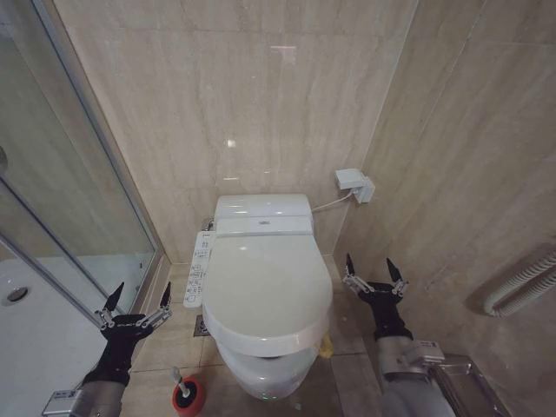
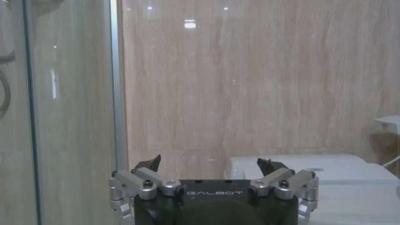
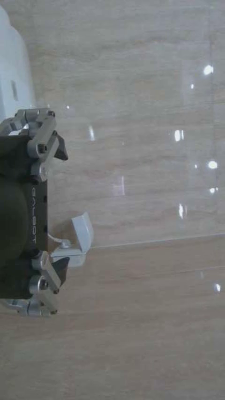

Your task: Open the toilet lid, clean the toilet bowl with a toilet brush, close the toilet lid, and flush.

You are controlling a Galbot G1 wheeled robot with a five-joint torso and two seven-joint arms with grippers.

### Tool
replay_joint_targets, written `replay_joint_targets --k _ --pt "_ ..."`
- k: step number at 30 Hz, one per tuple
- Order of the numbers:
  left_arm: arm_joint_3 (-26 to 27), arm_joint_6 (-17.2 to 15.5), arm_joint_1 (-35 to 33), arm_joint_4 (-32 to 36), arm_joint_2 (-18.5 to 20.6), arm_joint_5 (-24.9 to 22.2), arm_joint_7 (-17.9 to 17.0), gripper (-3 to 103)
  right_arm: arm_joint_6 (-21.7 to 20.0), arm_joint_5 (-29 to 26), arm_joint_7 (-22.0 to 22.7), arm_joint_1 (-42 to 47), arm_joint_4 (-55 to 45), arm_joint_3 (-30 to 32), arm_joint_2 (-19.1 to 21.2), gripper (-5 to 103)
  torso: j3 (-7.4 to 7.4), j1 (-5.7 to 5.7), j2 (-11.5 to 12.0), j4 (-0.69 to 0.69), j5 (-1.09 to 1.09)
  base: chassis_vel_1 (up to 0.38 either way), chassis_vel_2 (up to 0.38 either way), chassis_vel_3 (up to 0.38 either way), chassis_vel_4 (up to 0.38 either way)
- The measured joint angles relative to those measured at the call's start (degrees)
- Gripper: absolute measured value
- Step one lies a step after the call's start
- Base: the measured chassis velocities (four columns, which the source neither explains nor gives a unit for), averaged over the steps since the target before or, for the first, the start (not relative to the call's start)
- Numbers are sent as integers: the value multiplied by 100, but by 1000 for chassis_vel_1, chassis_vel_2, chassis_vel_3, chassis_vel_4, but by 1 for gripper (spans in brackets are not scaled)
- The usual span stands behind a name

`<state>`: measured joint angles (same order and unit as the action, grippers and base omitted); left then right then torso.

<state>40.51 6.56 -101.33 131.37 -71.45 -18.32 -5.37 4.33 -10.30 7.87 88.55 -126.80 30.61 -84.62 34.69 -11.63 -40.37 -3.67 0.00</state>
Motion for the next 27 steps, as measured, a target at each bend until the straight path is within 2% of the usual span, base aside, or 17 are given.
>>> replay_joint_targets --k 27 --pt "0 0 0 0 0 0 0 100 -127 -50 1 -153 151 -27 66 100 0 0 0 0 0 0 0 0 0"
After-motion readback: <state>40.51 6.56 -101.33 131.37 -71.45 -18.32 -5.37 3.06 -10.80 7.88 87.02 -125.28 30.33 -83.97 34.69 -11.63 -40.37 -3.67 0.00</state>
